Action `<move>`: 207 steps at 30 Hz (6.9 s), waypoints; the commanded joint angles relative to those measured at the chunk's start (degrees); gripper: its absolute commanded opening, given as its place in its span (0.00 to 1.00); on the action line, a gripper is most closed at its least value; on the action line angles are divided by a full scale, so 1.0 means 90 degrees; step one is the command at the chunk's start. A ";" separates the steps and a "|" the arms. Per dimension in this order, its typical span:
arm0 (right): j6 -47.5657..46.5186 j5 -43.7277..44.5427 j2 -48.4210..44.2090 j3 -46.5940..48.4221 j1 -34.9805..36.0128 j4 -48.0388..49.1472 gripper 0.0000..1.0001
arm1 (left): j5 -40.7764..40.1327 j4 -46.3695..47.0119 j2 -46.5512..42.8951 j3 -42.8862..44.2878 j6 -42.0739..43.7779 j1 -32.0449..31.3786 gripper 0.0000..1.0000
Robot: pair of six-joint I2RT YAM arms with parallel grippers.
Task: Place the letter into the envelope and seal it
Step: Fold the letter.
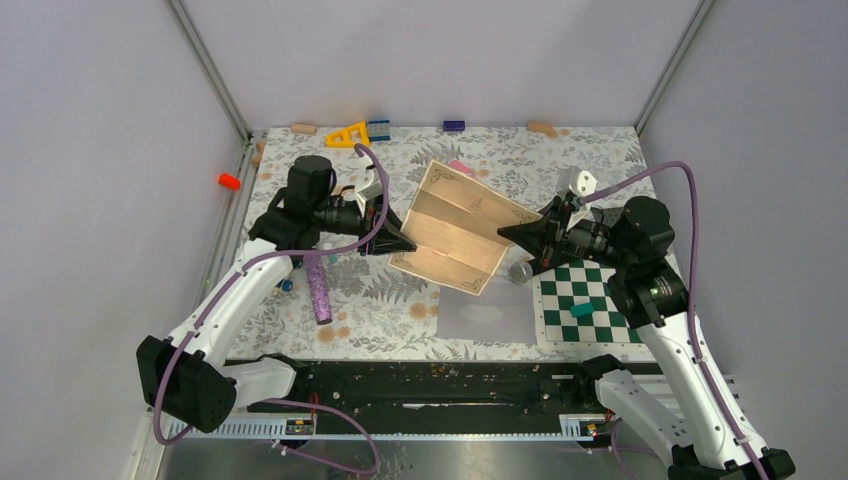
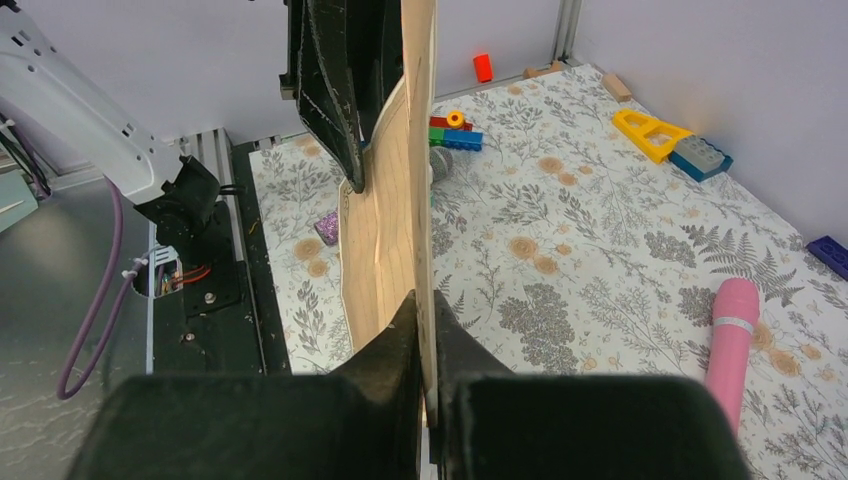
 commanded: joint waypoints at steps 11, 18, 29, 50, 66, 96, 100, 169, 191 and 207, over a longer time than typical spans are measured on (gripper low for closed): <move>0.0081 0.0093 -0.0053 0.0036 -0.0093 0.0403 0.02 | 0.0203 0.0301 -0.0041 -0.0024 -0.0001 0.0071 0.00; -0.0023 -0.0328 -0.0084 -0.0044 -0.0093 0.0382 0.60 | 0.0010 0.0591 -0.0032 -0.0102 -0.0234 0.0088 0.00; -0.0106 -0.1011 -0.0138 0.0002 -0.0098 0.0153 0.92 | -0.0193 0.0774 -0.0012 -0.0165 -0.0380 0.0088 0.00; -0.0911 -0.0846 0.0174 -0.0304 -0.0113 0.0155 0.99 | -0.0312 -0.1192 0.0376 0.0477 0.1272 -0.0594 0.00; -0.2246 -0.2290 0.0878 -0.0614 -0.0061 -0.0614 0.83 | -0.0703 -0.2529 0.0511 0.0948 0.2517 -0.1208 0.00; -0.2788 -0.2183 0.1632 -0.0633 0.0434 -0.1379 0.15 | -0.0903 -0.2540 0.0183 0.0844 0.2681 -0.1198 0.00; -0.2891 -0.2175 0.1530 -0.0633 0.0435 -0.1483 0.00 | -0.1065 -0.2411 0.0159 0.0826 0.2613 -0.1201 0.04; -0.3572 -0.0155 0.1918 0.0374 0.1157 -0.3668 0.00 | -0.2351 -0.1834 0.1629 0.2126 0.1573 -0.2707 0.11; -0.3761 0.0062 0.1721 0.0256 0.1157 -0.3655 0.00 | -0.2825 -0.2081 0.1241 0.1933 0.1988 -0.2664 0.09; -0.3862 0.0176 0.1557 0.0218 0.1156 -0.3662 0.00 | -0.2803 -0.2089 0.0847 0.1685 0.2172 -0.2215 0.23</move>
